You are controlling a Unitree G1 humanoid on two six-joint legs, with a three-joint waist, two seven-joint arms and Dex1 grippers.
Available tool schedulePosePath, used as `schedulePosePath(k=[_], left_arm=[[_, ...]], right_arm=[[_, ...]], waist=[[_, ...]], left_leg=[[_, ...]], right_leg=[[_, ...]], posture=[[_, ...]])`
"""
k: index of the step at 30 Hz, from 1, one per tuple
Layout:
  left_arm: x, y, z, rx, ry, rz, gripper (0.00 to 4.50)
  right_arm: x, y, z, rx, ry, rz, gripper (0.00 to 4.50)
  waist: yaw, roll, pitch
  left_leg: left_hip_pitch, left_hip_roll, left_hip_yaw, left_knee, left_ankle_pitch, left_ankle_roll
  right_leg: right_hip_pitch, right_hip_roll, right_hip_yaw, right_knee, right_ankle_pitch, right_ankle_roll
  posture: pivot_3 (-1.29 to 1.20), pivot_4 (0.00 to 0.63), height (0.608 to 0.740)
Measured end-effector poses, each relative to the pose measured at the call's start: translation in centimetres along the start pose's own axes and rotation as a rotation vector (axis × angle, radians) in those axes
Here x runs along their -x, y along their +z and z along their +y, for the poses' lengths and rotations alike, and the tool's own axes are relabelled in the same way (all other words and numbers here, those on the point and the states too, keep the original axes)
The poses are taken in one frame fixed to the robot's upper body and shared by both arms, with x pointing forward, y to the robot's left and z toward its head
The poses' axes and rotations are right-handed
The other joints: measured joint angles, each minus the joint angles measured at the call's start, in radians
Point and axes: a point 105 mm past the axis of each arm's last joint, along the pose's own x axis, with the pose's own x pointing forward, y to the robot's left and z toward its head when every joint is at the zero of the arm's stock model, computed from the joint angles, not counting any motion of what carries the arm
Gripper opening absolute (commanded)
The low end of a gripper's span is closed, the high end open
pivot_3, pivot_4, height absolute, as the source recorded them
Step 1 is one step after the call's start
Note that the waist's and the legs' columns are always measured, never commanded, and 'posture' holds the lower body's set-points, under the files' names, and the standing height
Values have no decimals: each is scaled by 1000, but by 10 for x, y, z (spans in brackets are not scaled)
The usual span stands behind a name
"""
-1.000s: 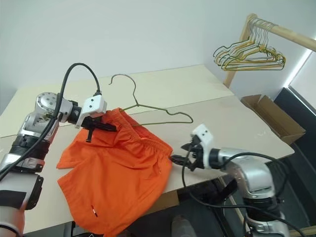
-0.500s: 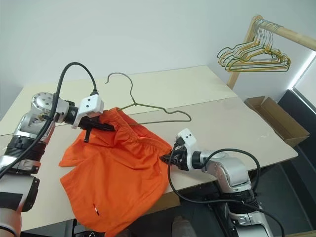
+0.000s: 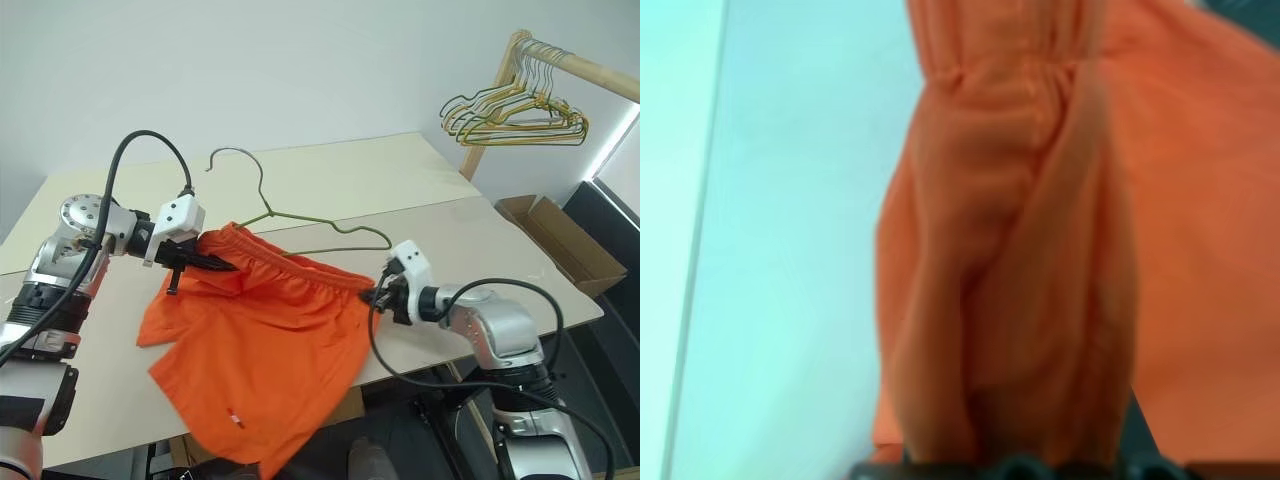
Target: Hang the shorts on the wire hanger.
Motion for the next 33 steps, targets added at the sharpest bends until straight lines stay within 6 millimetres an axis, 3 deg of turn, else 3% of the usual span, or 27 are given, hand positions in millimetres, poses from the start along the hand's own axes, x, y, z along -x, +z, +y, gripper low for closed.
schedulePosePath(k=[8,18,33], left_arm=[[4,-12,-4,-20,21,40,0],[8,-6,4,103,93,-61,0],[11,-15,-4,93,81,-34,0]], right_arm=[[24,27,-20,111,22,-32,34],[27,29,-19,146,55,-18,34],[31,31,-20,170,72,-18,34]], waist=[[4,0,0],[3,0,0],[4,0,0]], left_leg=[[0,0,0,0,0,0],[0,0,0,0,0,0],[0,0,1,0,0,0]], right_leg=[[0,0,0,-1,0,0],[0,0,0,0,0,0],[0,0,0,0,0,0]], posture=[[-133,0,740],[-134,0,740],[-141,0,740]])
